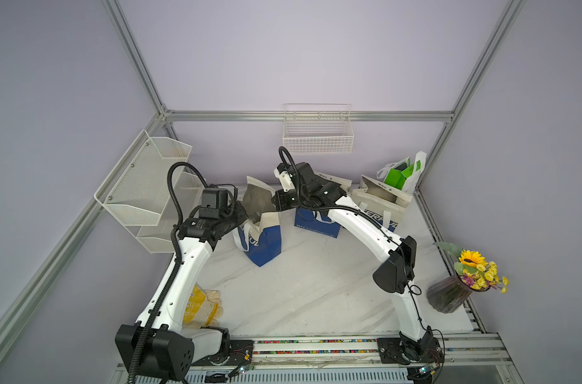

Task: Open the takeout bag
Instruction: Place the takeout bag at the center of the board.

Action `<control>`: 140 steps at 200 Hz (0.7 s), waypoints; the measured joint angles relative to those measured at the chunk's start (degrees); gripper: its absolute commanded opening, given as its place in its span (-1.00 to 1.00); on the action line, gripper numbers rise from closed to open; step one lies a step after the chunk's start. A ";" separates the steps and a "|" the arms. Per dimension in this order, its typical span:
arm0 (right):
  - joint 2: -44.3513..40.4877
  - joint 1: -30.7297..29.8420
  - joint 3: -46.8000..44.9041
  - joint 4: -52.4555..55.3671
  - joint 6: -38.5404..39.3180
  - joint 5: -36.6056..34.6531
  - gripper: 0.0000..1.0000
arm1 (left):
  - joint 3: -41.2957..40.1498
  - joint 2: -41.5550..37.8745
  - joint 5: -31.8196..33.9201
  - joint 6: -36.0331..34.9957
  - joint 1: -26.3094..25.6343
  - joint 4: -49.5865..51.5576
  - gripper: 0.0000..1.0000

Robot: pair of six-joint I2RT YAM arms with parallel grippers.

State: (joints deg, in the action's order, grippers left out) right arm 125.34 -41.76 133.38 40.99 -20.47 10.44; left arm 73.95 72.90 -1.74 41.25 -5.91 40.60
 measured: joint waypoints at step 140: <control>6.16 5.05 5.07 -4.48 -2.89 6.86 0.19 | 1.49 11.02 -8.68 0.07 3.28 -11.45 -1.00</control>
State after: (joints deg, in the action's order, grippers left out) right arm 131.50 -36.71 138.45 36.51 -23.35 17.30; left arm 75.44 83.92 -10.41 41.32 -2.63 29.15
